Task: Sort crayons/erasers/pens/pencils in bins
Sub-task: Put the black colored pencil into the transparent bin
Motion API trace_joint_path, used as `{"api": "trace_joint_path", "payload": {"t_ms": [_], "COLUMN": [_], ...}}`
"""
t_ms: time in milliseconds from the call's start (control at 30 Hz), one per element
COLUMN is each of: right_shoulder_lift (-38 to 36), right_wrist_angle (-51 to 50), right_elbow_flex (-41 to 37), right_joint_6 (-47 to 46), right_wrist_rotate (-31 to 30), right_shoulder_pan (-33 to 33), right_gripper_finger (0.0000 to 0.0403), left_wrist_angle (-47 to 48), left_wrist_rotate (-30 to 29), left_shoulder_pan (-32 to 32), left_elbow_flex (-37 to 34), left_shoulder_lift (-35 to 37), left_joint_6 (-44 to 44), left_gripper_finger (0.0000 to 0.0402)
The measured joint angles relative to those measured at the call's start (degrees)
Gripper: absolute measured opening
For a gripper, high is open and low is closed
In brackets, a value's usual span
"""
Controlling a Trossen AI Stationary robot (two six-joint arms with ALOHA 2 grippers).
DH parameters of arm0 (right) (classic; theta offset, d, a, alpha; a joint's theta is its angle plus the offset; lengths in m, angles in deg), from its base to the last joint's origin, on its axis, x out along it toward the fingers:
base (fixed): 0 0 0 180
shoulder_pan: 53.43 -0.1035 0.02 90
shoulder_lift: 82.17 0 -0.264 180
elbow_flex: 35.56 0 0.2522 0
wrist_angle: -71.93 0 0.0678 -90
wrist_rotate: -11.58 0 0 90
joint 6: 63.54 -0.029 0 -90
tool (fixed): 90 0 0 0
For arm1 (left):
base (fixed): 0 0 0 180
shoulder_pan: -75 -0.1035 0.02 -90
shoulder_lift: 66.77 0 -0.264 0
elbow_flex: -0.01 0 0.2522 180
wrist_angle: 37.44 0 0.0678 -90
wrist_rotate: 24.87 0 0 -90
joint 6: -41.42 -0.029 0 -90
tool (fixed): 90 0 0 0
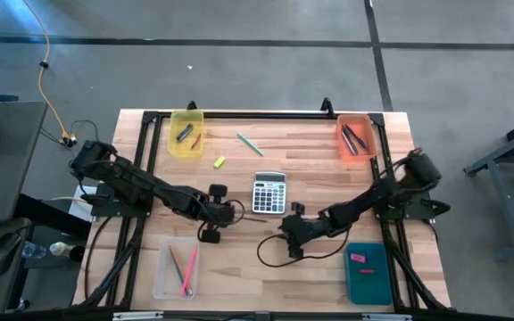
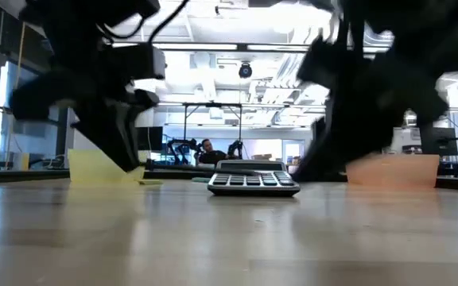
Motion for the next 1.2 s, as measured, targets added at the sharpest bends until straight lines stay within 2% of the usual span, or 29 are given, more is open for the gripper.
{"api": "trace_joint_path", "payload": {"t_ms": [167,300,367,467,533,600,700,767,867,967,1067,1200], "right_shoulder_lift": [-6.77,-10.66,-11.92,-12.61,-11.36,-9.46,-5.53,-3.18,-2.29,-2.12,-2.16,-2.16], "right_wrist_angle": [-5.97,-6.04,-4.99,5.89,19.76,34.99,55.10,63.09,68.82,68.96,68.08,65.21], "right_elbow_flex": [0.18,-0.36,-1.86,-6.63,-10.76,-14.75,-16.77,-15.46,-12.26,-7.92,-2.90,1.35], "right_joint_6": [0.17,2.76,3.85,4.72,5.95,7.74,10.70,12.74,14.31,16.88,19.57,20.81], "right_wrist_rotate": [-4.52,-8.06,-10.34,-11.23,-10.25,-8.78,-6.86,-4.10,-0.10,1.01,3.17,2.66], "right_shoulder_pan": [-1.46,-3.07,-3.64,-3.56,-2.61,-1.66,0.08,1.38,2.31,2.74,2.77,2.72], "right_gripper_finger": [0.0164,0.0171,0.0172,0.0172,0.0172,0.0171,0.0171,0.0171,0.0171,0.0171,0.0171,0.0171], "left_wrist_angle": [6.08,4.27,0.32,-6.91,-12.80,-23.14,-37.09,-45.13,-53.63,-58.88,-60.85,-62.93], "left_wrist_rotate": [-0.95,-1.30,-2.54,-4.15,-4.89,-5.15,-5.15,-5.32,-6.47,-6.89,-7.09,-7.31], "left_shoulder_pan": [1.01,3.56,5.32,7.58,8.65,9.51,9.86,9.70,9.43,8.94,8.24,8.18], "left_elbow_flex": [2.28,1.29,-0.35,-4.14,-7.35,-9.98,-12.86,-13.02,-13.08,-13.26,-13.19,-13.19], "left_shoulder_lift": [4.69,9.42,12.26,16.29,18.42,18.68,18.63,17.75,16.81,16.69,16.71,16.71], "left_joint_6": [6.96,15.52,19.20,23.57,25.37,25.90,24.65,22.60,18.21,14.78,13.38,11.61], "left_gripper_finger": [0.0002,0.0001,0.0001,0.0001,0.0001,0.0001,0.0000,0.0000,0.0000,0.0000,0.0000,0.0000]}}
